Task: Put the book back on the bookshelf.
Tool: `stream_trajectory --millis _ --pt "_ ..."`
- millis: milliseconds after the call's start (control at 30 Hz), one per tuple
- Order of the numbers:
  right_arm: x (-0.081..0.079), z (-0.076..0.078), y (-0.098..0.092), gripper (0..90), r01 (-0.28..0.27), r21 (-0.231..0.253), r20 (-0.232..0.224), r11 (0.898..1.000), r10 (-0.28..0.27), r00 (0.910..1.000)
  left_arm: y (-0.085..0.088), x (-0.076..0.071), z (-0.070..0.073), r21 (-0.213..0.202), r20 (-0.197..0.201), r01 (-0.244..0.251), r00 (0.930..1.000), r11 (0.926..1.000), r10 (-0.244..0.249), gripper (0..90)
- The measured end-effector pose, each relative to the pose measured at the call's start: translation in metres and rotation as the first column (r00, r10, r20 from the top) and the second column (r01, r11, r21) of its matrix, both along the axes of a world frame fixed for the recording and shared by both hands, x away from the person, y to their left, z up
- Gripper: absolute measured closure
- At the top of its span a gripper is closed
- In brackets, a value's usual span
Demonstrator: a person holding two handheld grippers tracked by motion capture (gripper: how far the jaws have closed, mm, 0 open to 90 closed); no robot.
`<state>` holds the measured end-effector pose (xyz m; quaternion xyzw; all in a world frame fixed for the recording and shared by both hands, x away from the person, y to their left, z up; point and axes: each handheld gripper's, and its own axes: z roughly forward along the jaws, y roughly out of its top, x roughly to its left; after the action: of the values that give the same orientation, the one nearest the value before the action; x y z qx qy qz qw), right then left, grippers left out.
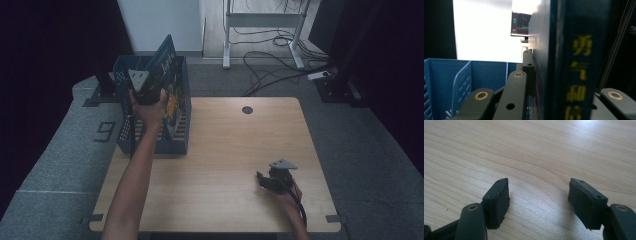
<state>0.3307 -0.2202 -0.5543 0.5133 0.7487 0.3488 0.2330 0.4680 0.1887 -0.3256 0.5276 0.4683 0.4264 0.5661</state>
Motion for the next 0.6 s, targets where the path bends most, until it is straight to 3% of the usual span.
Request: stream_trajectory --millis 267,600 --pt "0.000 0.000 0.000 32.5 0.002 0.001 0.000 1.000 -0.002 1.0000 -0.003 0.005 -0.006 -0.007 0.001 -0.005 1.0000 1.0000 0.005 82.0" --pt "0.000 0.000 0.000 32.5 0.000 -0.001 0.001 1.000 0.000 1.0000 -0.010 0.008 -0.026 0.014 -0.030 -0.001 0.9995 0.9999 0.001 82.0"
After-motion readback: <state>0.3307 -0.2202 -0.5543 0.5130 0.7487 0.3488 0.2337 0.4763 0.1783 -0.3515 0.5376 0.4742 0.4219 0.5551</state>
